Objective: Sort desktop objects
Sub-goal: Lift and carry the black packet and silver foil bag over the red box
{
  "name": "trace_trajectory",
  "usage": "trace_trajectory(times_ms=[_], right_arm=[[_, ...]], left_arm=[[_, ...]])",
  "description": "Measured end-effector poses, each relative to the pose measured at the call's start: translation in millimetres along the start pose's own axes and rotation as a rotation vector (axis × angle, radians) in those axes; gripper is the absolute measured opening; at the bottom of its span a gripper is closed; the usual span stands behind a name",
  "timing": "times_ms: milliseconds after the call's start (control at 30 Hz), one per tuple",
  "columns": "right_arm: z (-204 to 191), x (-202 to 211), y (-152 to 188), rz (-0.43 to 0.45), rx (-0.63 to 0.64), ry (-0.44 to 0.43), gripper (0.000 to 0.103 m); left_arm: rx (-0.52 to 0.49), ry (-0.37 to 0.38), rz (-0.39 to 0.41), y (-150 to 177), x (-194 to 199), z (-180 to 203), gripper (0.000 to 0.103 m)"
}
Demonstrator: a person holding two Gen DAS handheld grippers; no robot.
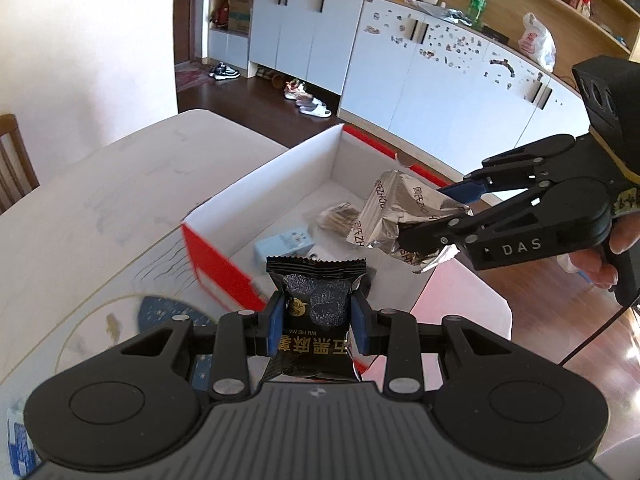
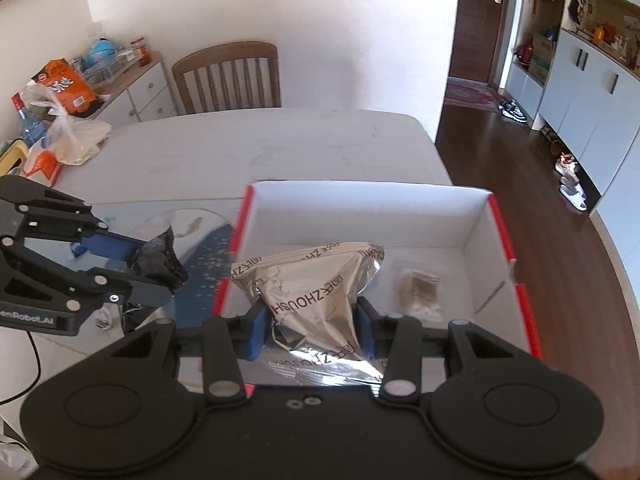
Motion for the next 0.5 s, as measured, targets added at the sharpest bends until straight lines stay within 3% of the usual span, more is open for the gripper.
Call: trace_trajectory(times_ms=[500], right_arm=[[63.0,-17.3,1.1,-0.011,-0.032,0.044,0.044]], left_arm=[[-0.041,-0.016,-0.070,-20.2,-57.2,33.0,0.033]])
Point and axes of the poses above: each gripper's, at about its wrist camera, not at the fingertips, and x roughly against the way its jaws point, z to its right, y to its underside, the point moved 9 cm from there along -x, roughly the way its jaws point, and after that the axes turned 3 degrees about -x, right-handed, at the moved point
